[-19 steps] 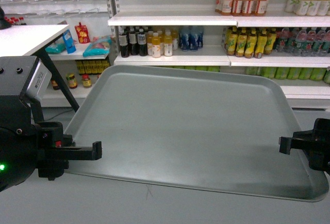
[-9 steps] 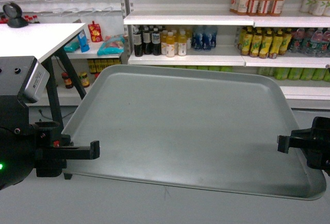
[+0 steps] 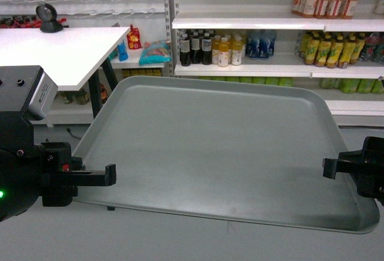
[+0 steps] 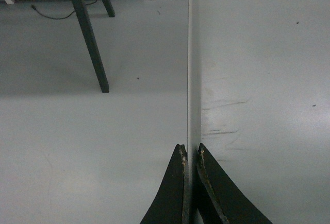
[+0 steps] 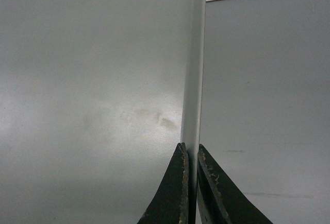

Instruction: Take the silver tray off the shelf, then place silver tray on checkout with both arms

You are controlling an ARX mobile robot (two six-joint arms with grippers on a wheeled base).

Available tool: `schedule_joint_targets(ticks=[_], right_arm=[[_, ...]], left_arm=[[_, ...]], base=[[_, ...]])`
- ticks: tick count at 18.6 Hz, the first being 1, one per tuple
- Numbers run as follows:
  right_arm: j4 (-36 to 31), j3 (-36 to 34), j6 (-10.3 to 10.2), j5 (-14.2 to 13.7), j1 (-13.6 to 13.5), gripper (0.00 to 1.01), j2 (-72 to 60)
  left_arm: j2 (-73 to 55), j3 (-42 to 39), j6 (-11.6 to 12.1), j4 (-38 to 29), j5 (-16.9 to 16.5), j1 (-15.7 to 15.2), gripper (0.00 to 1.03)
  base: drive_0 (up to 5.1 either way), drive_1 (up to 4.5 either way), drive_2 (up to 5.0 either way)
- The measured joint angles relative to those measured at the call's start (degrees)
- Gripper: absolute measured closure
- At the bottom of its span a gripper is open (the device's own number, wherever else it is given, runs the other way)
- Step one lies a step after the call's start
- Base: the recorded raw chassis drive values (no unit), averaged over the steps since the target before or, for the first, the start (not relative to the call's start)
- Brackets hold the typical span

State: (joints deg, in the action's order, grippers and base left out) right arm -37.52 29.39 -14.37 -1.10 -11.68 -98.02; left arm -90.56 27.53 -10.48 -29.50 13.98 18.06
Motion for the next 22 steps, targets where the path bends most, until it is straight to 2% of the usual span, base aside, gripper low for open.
schedule_joint_targets(ticks=[22], right_arm=[[0.1,0.0,0.0,0.0,0.0,0.98,0.0]], left_arm=[[0.0,0.0,0.0,0.2,0.0,-0.1,1.00]], base=[[-5.0,2.48,2.5]])
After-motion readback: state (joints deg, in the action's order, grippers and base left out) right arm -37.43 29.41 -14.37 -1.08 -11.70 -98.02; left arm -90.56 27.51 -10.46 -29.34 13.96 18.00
